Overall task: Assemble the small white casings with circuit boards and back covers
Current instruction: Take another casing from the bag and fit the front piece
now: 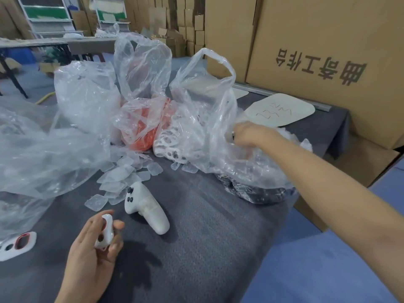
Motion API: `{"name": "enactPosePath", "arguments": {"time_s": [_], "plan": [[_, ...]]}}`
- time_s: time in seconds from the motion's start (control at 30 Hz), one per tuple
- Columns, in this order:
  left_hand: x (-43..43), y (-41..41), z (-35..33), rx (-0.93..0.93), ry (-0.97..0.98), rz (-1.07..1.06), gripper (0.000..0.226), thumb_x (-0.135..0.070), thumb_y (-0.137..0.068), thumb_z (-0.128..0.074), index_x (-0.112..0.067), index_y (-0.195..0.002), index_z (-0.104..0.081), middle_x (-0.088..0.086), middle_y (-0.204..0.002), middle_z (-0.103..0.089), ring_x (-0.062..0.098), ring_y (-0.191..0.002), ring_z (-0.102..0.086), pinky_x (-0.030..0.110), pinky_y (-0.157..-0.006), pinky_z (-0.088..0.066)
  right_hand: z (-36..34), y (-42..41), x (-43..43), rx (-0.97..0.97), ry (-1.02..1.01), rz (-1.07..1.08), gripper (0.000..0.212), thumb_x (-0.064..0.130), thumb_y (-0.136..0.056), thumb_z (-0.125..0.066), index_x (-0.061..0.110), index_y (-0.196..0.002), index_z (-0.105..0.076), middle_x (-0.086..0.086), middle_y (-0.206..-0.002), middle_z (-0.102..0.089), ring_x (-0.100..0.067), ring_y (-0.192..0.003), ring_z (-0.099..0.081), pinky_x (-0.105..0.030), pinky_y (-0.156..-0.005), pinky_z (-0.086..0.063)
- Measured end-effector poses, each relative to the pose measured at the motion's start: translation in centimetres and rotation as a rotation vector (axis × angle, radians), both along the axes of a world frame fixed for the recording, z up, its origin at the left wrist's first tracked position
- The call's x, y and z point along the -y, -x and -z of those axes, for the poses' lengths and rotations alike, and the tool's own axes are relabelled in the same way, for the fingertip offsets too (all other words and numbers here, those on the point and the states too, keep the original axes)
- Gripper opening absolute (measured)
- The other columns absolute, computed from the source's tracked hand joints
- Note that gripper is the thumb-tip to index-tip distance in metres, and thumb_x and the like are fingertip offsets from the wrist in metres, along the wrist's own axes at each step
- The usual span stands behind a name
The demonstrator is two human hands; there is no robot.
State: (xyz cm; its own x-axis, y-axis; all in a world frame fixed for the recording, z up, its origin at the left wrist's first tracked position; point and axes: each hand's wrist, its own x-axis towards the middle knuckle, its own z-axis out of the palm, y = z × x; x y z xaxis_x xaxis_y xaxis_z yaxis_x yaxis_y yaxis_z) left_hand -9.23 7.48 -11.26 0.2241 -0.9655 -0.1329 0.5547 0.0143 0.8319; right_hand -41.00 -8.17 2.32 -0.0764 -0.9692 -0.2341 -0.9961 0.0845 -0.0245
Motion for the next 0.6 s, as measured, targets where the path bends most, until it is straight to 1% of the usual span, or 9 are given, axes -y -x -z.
{"name": "enactPosePath", "arguments": {"time_s": [0.03, 0.07, 0.13, 0.2, 0.27, 0.33, 0.47, 0.53, 0.6], "plan": [[0.0, 0.0, 0.0, 0.000, 0.000, 0.002, 0.039, -0.018, -0.101, -0.038, -0.019, -0.078, -0.070, 0.004, -0.062, -0.061, 0.009, -0.034, -0.035, 0.020, -0.045, -0.014, -0.1, 0.3, 0.1, -0.084, 0.005, 0.071, 0.029, 0.010, -0.095, -0.046, 0.011, -0.123, -0.053, -0.014, -0.120, -0.055, -0.030, -0.105, -0.055, -0.034, -0.084, -0.049], [0.0, 0.0, -0.1, 0.002, -0.001, 0.002, 0.040, -0.018, -0.100, -0.039, -0.019, -0.077, -0.070, 0.005, -0.062, -0.061, 0.009, -0.035, -0.036, 0.018, -0.043, -0.016, -0.1, 0.7, 0.2, -0.128, -0.025, 0.164, 0.039, 0.013, -0.095, -0.048, 0.013, -0.134, -0.047, -0.014, -0.136, -0.048, -0.034, -0.123, -0.046, -0.042, -0.103, -0.040], [-0.1, 0.1, -0.2, 0.008, -0.005, -0.003, 0.040, -0.018, -0.100, -0.040, -0.020, -0.076, -0.071, 0.006, -0.063, -0.061, 0.009, -0.036, -0.037, 0.018, -0.043, -0.018, -0.1, 1.9, 0.1, -0.180, -0.105, 0.289, 0.058, 0.019, -0.094, -0.053, 0.013, -0.147, -0.029, -0.017, -0.153, -0.027, -0.039, -0.140, -0.024, -0.050, -0.116, -0.018], [-0.1, 0.1, -0.3, 0.006, -0.002, 0.002, 0.040, -0.018, -0.100, -0.040, -0.020, -0.075, -0.071, 0.006, -0.063, -0.061, 0.009, -0.037, -0.037, 0.022, -0.049, -0.015, 0.1, 3.0, 0.1, -0.155, -0.110, 0.321, 0.055, 0.016, -0.094, -0.053, 0.011, -0.145, -0.032, -0.017, -0.151, -0.030, -0.038, -0.139, -0.027, -0.048, -0.115, -0.022], [0.0, 0.1, -0.3, 0.004, -0.003, 0.002, 0.041, -0.018, -0.100, -0.040, -0.021, -0.074, -0.072, 0.006, -0.063, -0.061, 0.009, -0.038, -0.036, 0.020, -0.046, -0.016, 0.6, 3.6, 0.3, -0.067, -0.016, 0.285, 0.041, 0.008, -0.095, -0.049, 0.006, -0.135, -0.043, -0.016, -0.138, -0.047, -0.035, -0.127, -0.044, -0.041, -0.101, -0.036], [0.0, 0.0, -0.4, -0.002, 0.001, 0.009, 0.041, -0.018, -0.100, -0.040, -0.020, -0.075, -0.072, 0.005, -0.063, -0.061, 0.010, -0.040, -0.025, 0.015, -0.040, -0.020, 0.9, 3.6, 0.0, 0.000, 0.075, 0.241, 0.035, 0.008, -0.095, -0.047, 0.004, -0.130, -0.047, -0.017, -0.126, -0.055, -0.034, -0.116, -0.052, -0.037, -0.088, -0.040], [0.0, -0.1, -0.2, -0.030, -0.003, 0.041, 0.034, -0.019, -0.099, -0.039, -0.018, -0.081, -0.068, 0.005, -0.062, -0.057, 0.014, -0.048, -0.015, 0.014, -0.038, -0.022, 1.0, 3.6, -0.2, 0.123, 0.224, 0.171, 0.031, 0.006, -0.092, -0.055, 0.001, -0.122, -0.051, -0.023, -0.125, -0.054, -0.036, -0.114, -0.052, -0.041, -0.094, -0.040], [0.0, -0.1, -0.2, -0.029, -0.010, 0.040, 0.032, -0.018, -0.098, -0.040, -0.018, -0.081, -0.068, 0.005, -0.063, -0.058, 0.008, -0.039, -0.023, 0.012, -0.036, -0.027, 0.6, 2.9, -0.2, 0.175, 0.285, 0.107, 0.008, 0.003, -0.092, -0.054, 0.010, -0.091, -0.053, -0.021, -0.101, -0.057, -0.029, -0.096, -0.048, -0.041, -0.087, -0.039], [0.0, -0.1, -0.2, -0.006, -0.009, 0.041, 0.029, -0.018, -0.097, -0.042, -0.017, -0.083, -0.067, 0.006, -0.063, -0.059, 0.009, -0.036, -0.032, 0.012, -0.037, -0.029, -0.5, 2.3, 0.0, 0.255, 0.323, 0.077, 0.032, 0.003, -0.092, -0.050, 0.016, -0.065, -0.039, -0.006, -0.072, -0.046, -0.025, -0.080, -0.044, -0.033, -0.072, -0.037]]}}
